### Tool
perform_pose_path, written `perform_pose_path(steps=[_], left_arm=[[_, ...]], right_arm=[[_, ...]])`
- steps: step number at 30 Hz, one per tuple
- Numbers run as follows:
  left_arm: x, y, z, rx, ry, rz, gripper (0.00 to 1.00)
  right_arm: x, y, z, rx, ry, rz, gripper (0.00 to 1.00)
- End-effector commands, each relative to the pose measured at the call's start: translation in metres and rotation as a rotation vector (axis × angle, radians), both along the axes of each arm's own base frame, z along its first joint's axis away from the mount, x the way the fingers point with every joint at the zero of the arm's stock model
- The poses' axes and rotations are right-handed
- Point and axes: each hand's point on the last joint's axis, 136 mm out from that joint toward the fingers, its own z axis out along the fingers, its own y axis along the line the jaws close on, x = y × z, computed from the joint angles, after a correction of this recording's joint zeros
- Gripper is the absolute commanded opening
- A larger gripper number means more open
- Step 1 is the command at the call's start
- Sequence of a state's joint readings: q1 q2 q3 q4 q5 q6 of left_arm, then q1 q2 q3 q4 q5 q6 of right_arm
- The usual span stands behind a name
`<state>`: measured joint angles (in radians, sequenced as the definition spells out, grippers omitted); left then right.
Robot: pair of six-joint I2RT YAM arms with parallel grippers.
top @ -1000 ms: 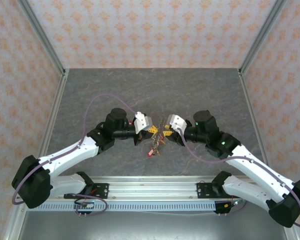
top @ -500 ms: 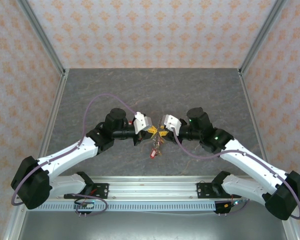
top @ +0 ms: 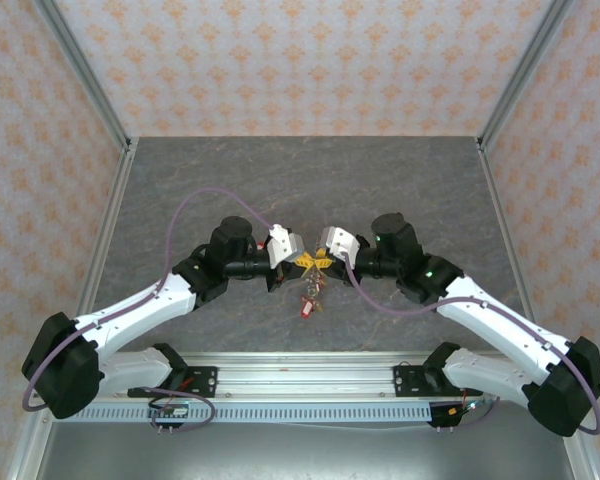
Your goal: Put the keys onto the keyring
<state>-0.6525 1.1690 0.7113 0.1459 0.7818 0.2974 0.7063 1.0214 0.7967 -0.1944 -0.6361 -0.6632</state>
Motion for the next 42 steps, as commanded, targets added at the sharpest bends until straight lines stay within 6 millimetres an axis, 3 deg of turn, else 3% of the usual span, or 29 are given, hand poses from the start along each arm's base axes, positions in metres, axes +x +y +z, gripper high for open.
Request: perform_pose_path(steps=[1, 9, 15, 23, 35, 38, 42], left_arm=[[-0.004, -0.005, 0.043, -0.082, -0.113, -0.040, 0.00], [-0.005, -0.004, 0.044, -0.085, -0.116, -0.040, 0.00], [-0.002, -0.003, 0.044, -0.090, -0.123, -0.022, 0.00], [0.002, 0.001, 0.016, 0.049, -0.109, -0.013, 0.08], [0.001, -0.004, 0.008, 0.059, -0.090, -0.037, 0.09], [-0.001, -0.004, 0.007, 0.066, -0.088, -0.043, 0.00], [0.000, -0.002, 0.015, 0.016, -0.105, -0.021, 0.00]], right_arm=[[-0.003, 0.004, 0.002, 0.012, 0.007, 0.018, 0.21], [-0.001, 0.003, -0.002, 0.003, 0.017, 0.008, 0.20], [-0.002, 0.003, -0.004, -0.011, 0.033, 0.015, 0.08], [-0.010, -0.002, 0.006, -0.102, 0.085, 0.036, 0.00], [-0.016, 0.005, 0.016, -0.209, 0.087, 0.069, 0.00], [-0.016, 0.005, 0.021, -0.213, 0.085, 0.068, 0.01], [-0.012, 0.001, 0.014, -0.219, 0.073, 0.031, 0.10]])
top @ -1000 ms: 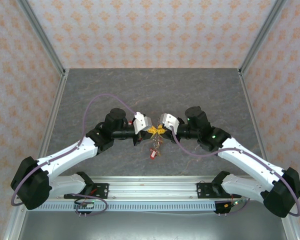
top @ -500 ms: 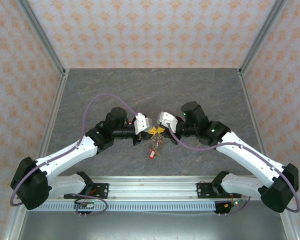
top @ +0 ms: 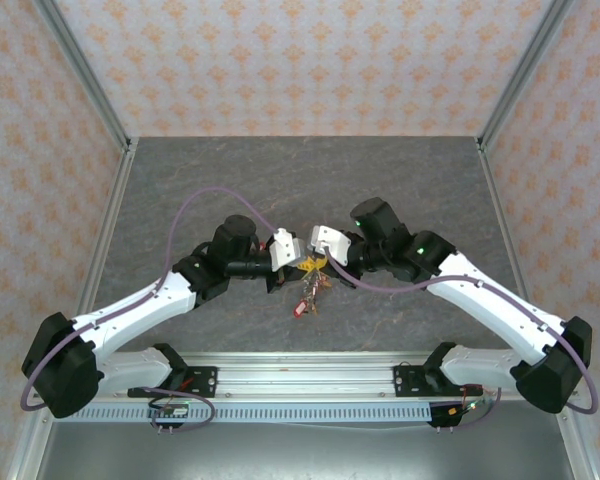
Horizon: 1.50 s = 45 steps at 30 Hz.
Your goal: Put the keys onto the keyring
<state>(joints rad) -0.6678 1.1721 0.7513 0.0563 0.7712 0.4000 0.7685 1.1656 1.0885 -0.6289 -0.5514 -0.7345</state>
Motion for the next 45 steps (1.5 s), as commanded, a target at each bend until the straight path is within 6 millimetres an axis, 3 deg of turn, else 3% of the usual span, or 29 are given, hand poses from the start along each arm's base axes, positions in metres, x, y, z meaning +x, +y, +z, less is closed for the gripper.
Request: perform_pose_path(steps=[1, 6, 17, 23, 27, 37, 40, 43, 45], left_arm=[[0.004, -0.001, 0.020, -0.071, -0.055, 0.021, 0.00], [-0.003, -0.003, 0.032, -0.135, -0.037, -0.009, 0.00], [-0.005, -0.004, 0.045, -0.198, -0.040, -0.012, 0.00], [-0.002, 0.001, 0.030, -0.106, -0.040, 0.009, 0.00], [-0.001, 0.002, 0.020, -0.040, -0.038, 0.003, 0.08], [-0.003, -0.001, 0.006, 0.051, -0.027, -0.034, 0.11], [-0.002, -0.001, 0.006, 0.054, -0.032, -0.032, 0.10], [0.000, -0.001, 0.005, 0.057, -0.034, -0.019, 0.00], [0.002, -0.001, 0.006, 0.054, -0.033, -0.010, 0.00]], right_arm=[[-0.002, 0.000, 0.012, 0.035, -0.044, 0.002, 0.13], [-0.014, 0.003, 0.002, 0.084, 0.014, 0.041, 0.17], [-0.003, 0.001, -0.004, 0.167, -0.023, -0.029, 0.08], [-0.007, 0.000, 0.008, 0.159, -0.017, -0.016, 0.02], [-0.009, 0.001, 0.013, 0.145, -0.004, 0.003, 0.00], [-0.005, 0.005, 0.022, 0.083, 0.024, 0.013, 0.00], [-0.005, 0.007, 0.025, 0.067, 0.030, 0.018, 0.00], [-0.005, 0.008, 0.028, 0.065, 0.022, 0.017, 0.00], [-0.004, 0.008, 0.031, 0.086, 0.006, 0.006, 0.05]])
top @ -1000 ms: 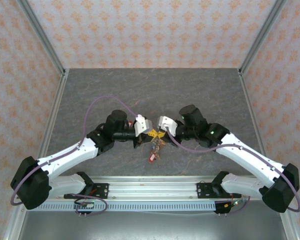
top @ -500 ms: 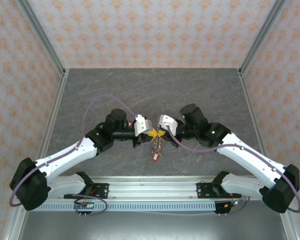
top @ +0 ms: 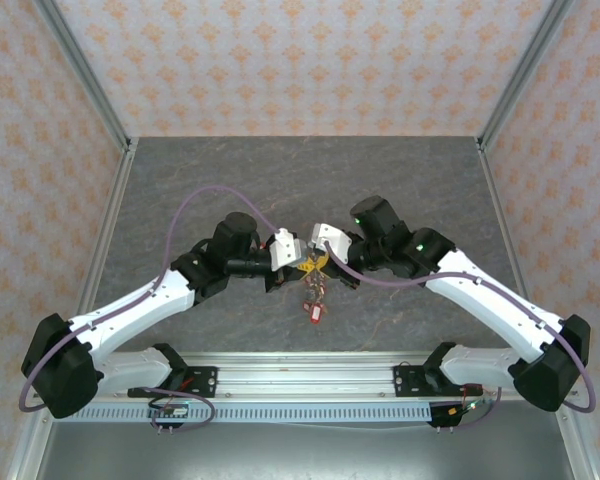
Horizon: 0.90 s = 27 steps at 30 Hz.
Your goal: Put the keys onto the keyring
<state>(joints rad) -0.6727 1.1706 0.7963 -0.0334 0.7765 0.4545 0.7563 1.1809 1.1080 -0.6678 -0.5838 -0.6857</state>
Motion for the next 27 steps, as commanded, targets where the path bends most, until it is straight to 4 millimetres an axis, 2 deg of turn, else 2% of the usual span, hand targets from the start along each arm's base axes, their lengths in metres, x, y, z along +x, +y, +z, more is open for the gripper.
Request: perform_pose_path(steps=[1, 3, 7, 11, 18, 24, 27], left_arm=[[0.007, -0.002, 0.004, 0.006, -0.017, 0.026, 0.00], [0.008, -0.003, 0.009, -0.032, -0.019, 0.038, 0.00], [0.010, -0.004, 0.023, -0.126, -0.015, 0.057, 0.00], [0.009, -0.006, 0.033, -0.175, -0.017, 0.050, 0.00], [0.008, -0.009, 0.039, -0.199, -0.019, 0.030, 0.00], [0.005, -0.008, 0.040, -0.202, -0.018, 0.019, 0.00], [0.005, -0.008, 0.041, -0.204, -0.018, 0.019, 0.00]], right_arm=[[-0.001, 0.009, 0.033, 0.095, -0.082, 0.020, 0.08], [0.002, 0.005, 0.031, 0.109, -0.103, -0.008, 0.17], [0.008, -0.006, 0.012, 0.109, -0.112, -0.092, 0.21], [0.005, -0.008, 0.014, 0.196, -0.099, -0.127, 0.23], [0.008, -0.011, 0.013, 0.262, -0.084, -0.163, 0.23], [0.022, -0.017, 0.013, 0.281, -0.127, -0.237, 0.22], [0.021, -0.015, 0.010, 0.286, -0.108, -0.221, 0.17]])
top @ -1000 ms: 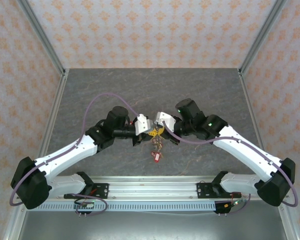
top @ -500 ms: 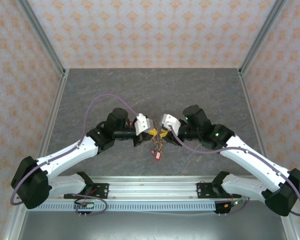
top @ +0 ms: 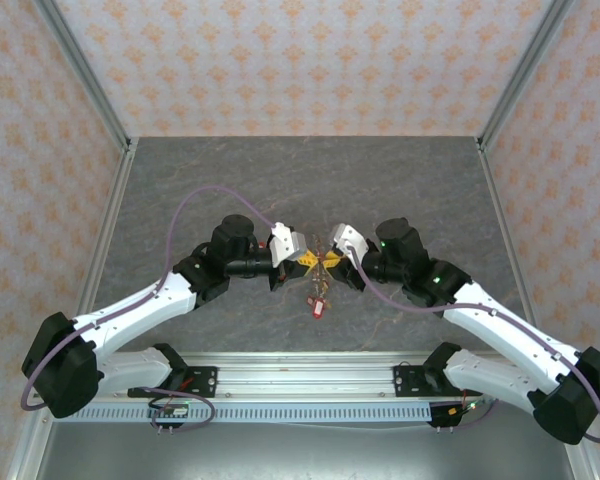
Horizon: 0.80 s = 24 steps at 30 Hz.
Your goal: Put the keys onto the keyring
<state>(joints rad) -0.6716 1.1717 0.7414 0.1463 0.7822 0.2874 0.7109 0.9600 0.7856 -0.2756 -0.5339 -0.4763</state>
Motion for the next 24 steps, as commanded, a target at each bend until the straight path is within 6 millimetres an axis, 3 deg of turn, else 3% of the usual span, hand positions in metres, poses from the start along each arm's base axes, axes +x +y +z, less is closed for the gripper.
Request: perform_pose_path(steps=[1, 12, 24], left_arm=[[-0.002, -0.002, 0.030, -0.088, -0.076, -0.026, 0.00], [0.000, -0.005, 0.033, -0.103, -0.073, -0.029, 0.00], [0.002, -0.008, 0.032, -0.112, -0.070, -0.033, 0.00]], right_arm=[[0.005, 0.004, 0.011, 0.054, -0.021, -0.011, 0.16], [0.000, 0.020, -0.003, 0.089, 0.082, 0.055, 0.04], [-0.017, 0.027, -0.003, 0.104, 0.191, 0.126, 0.01]])
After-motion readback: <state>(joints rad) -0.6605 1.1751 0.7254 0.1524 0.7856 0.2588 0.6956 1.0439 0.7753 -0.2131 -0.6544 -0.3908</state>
